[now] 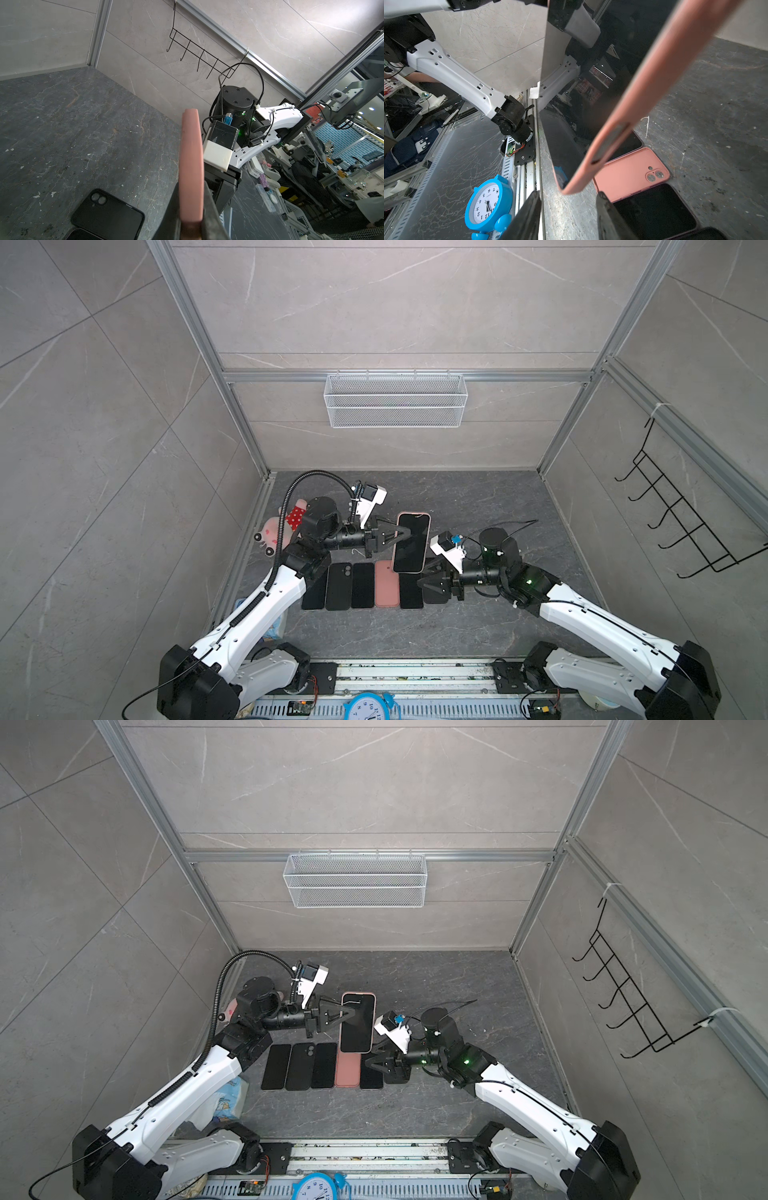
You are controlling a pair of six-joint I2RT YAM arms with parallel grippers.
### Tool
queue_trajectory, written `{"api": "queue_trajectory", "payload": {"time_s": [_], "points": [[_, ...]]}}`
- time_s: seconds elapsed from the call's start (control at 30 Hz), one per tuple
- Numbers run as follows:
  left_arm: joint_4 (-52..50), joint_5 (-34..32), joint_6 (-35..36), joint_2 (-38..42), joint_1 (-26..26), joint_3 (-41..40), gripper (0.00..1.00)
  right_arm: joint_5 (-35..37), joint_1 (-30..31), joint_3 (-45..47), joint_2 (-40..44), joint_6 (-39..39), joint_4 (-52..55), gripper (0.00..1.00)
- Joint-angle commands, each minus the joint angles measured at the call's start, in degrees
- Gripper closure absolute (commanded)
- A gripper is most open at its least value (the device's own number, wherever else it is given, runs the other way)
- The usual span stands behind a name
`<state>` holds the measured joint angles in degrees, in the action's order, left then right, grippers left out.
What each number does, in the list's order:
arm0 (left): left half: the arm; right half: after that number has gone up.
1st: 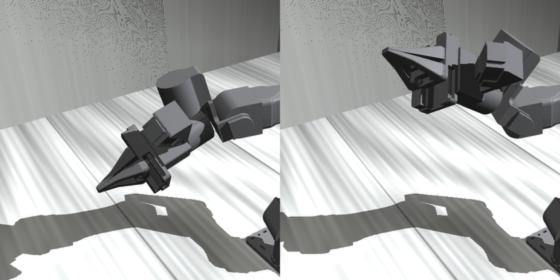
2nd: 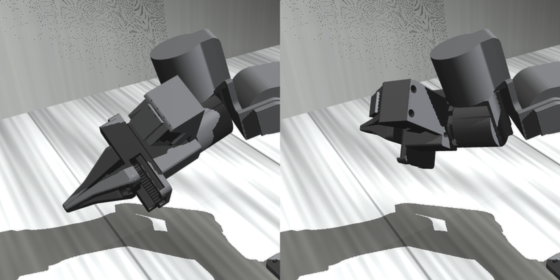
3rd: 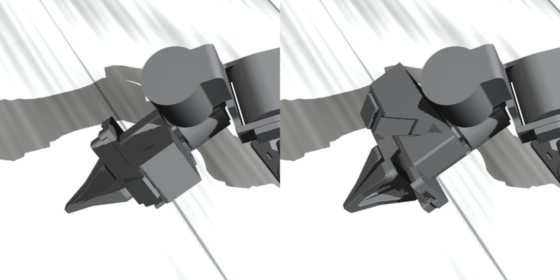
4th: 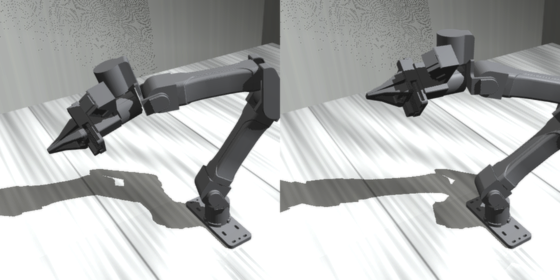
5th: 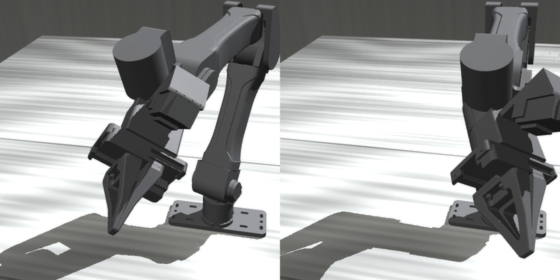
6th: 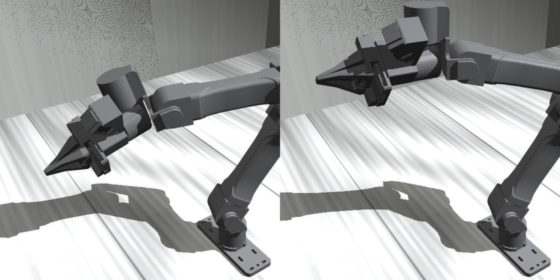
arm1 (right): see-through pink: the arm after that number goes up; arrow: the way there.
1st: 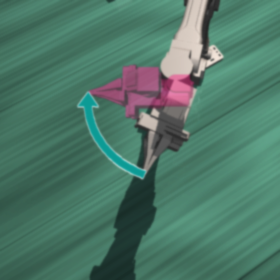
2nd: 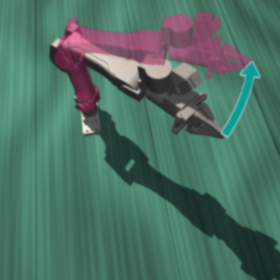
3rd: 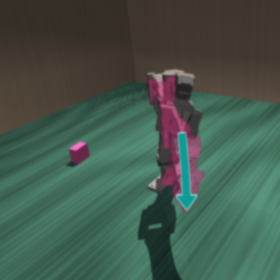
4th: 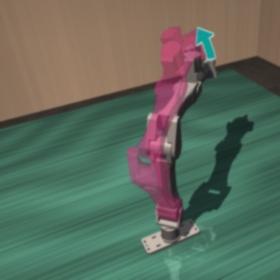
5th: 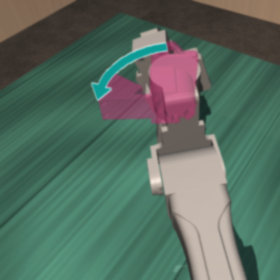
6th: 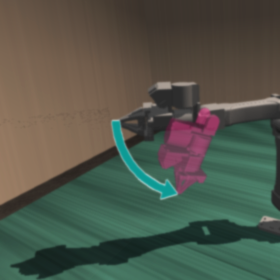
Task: Take the phone out of the phone case
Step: Remove the phone case from the phone.
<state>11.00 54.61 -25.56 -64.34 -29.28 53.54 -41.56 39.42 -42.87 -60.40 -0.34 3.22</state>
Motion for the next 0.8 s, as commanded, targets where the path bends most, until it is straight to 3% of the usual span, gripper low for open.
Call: {"api": "queue_trajectory", "payload": {"time_s": [0.0,0.43,0.77], "points": [[5.4,2.2,-0.8,2.3,-0.3,-0.1,1.0,1.0,0.4,-2.0,-0.2,1.1,-1.8,0.55],[6.8,1.6,-1.7,2.4,-0.4,-1.1,1.0,0.2,0.4,-2.8,-1.6,1.6,-2.5,0.71],[9.4,1.7,-3.8,1.7,-0.4,-1.7,1.0,-1.9,0.4,-2.1,-1.8,2.4,-4.0,0.94]]}}
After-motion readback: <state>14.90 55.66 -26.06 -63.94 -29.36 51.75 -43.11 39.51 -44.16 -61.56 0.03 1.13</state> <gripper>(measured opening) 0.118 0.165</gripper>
